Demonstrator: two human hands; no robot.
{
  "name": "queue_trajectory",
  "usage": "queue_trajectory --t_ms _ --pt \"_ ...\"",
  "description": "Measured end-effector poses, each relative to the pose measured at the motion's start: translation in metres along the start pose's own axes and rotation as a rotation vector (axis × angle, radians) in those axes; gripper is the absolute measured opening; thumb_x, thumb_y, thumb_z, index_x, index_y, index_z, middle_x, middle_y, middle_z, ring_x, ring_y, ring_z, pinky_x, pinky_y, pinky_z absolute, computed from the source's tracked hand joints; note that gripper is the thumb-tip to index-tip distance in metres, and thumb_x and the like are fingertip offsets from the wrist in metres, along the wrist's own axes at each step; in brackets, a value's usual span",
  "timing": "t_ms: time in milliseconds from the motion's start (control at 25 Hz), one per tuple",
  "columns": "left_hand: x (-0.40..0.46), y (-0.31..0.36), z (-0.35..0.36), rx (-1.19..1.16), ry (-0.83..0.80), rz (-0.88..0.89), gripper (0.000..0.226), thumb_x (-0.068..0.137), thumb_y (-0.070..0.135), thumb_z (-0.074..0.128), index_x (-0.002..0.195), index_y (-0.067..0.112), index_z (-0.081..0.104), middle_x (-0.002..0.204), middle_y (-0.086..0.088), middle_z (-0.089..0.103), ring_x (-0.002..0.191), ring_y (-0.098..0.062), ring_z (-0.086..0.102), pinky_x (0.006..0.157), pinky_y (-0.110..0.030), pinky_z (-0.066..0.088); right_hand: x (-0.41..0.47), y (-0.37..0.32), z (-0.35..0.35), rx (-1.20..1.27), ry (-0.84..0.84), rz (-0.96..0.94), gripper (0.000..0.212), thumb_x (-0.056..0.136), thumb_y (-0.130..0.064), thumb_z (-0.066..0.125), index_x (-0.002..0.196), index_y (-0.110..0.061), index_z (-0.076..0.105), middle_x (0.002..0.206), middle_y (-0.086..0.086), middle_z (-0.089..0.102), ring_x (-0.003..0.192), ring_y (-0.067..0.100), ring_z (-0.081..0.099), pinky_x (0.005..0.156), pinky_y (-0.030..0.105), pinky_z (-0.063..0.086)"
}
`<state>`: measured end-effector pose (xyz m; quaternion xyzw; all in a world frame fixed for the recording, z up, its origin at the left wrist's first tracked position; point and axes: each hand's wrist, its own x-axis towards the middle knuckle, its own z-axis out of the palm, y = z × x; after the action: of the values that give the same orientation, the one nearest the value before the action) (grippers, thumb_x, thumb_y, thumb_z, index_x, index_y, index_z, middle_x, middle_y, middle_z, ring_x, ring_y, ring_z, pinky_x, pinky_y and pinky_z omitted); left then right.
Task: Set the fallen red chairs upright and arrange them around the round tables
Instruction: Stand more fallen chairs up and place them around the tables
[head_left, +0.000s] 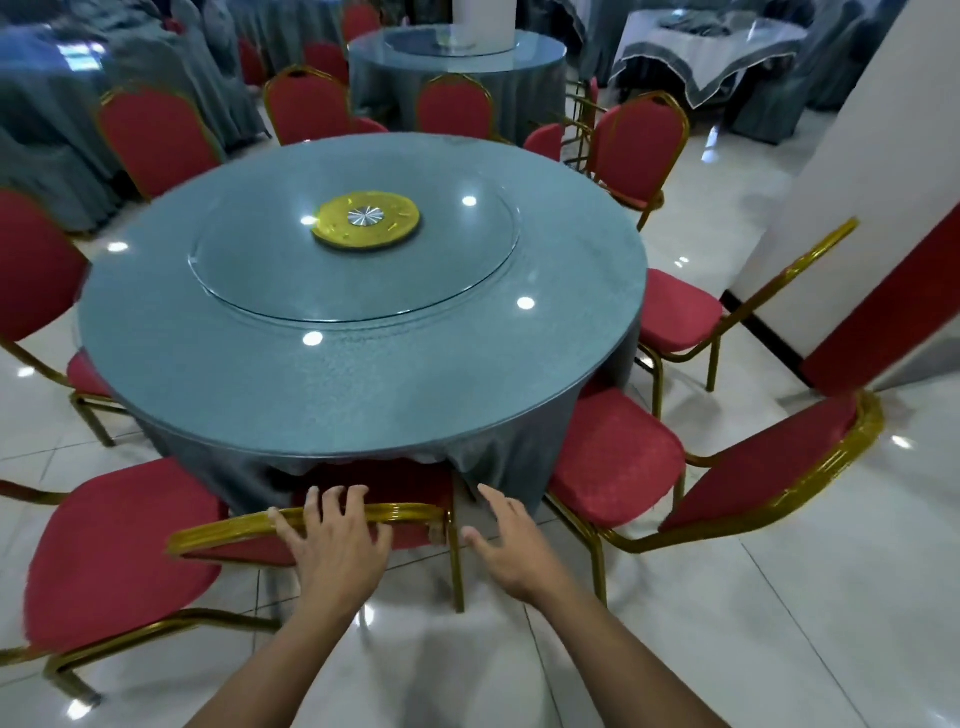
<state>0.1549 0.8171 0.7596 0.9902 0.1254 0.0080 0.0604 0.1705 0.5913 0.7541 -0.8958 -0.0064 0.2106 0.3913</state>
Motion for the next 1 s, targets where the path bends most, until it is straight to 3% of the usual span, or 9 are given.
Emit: queue_trajectory --t_ms 240,520,640,800,1000 --pt "-0.061 0.177 0.018 -0.186 -0.174 0.175 0.05 0.095 0.045 0.054 0.142 0.034 0.038 0.144 0.006 0.043 0.14 -0.017 0.035 0.123 -0.044 0.013 -0.048 0.123 -0.123 0.022 0.179 0.042 0.064 0.099 -0.047 0.053 0.154 -0.042 0.022 0.158 -0.007 0.029 0.142 0.018 0.035 0.113 0.041 0.038" --pt "-0.094 0.34 0.023 -0.419 -0.243 0.357 0.037 0.096 0.036 0.055 0.131 0.036 0.044 0.124 0.014 0.046 0.12 -0.012 0.045 0.104 -0.03 0.033 -0.083 0.214 -0.247 -0.038 0.409 -0.019 0.047 0.101 -0.039 0.052 0.146 -0.037 0.038 0.144 -0.004 0.043 0.128 0.015 0.046 0.104 0.04 0.049" --pt "-0.09 0.399 0.025 -0.485 -0.243 0.403 0.031 0.095 0.035 0.054 0.126 0.036 0.048 0.123 0.014 0.048 0.114 -0.011 0.047 0.101 -0.031 0.036 -0.082 0.246 -0.299 -0.082 0.535 -0.101 0.034 0.1 -0.03 0.055 0.134 -0.029 0.052 0.129 -0.008 0.053 0.113 0.009 0.05 0.1 0.035 0.05" --pt "-0.076 0.473 0.027 -0.561 -0.273 0.442 0.028 0.098 0.035 0.05 0.126 0.032 0.052 0.123 0.013 0.049 0.113 -0.011 0.045 0.103 -0.033 0.037 -0.062 0.284 -0.36 -0.134 0.621 -0.139 0.026 0.098 -0.024 0.06 0.124 -0.03 0.057 0.114 -0.019 0.051 0.103 0.005 0.049 0.094 0.028 0.044" --pt "-0.052 0.553 0.048 -0.633 -0.41 0.429 0.038 0.1 0.049 0.045 0.134 0.032 0.048 0.129 0.009 0.049 0.119 -0.013 0.045 0.104 -0.037 0.041 -0.028 0.341 -0.419 -0.236 0.569 -0.108 0.033 0.096 -0.027 0.062 0.128 -0.032 0.055 0.122 -0.012 0.057 0.11 0.01 0.054 0.1 0.036 0.049"
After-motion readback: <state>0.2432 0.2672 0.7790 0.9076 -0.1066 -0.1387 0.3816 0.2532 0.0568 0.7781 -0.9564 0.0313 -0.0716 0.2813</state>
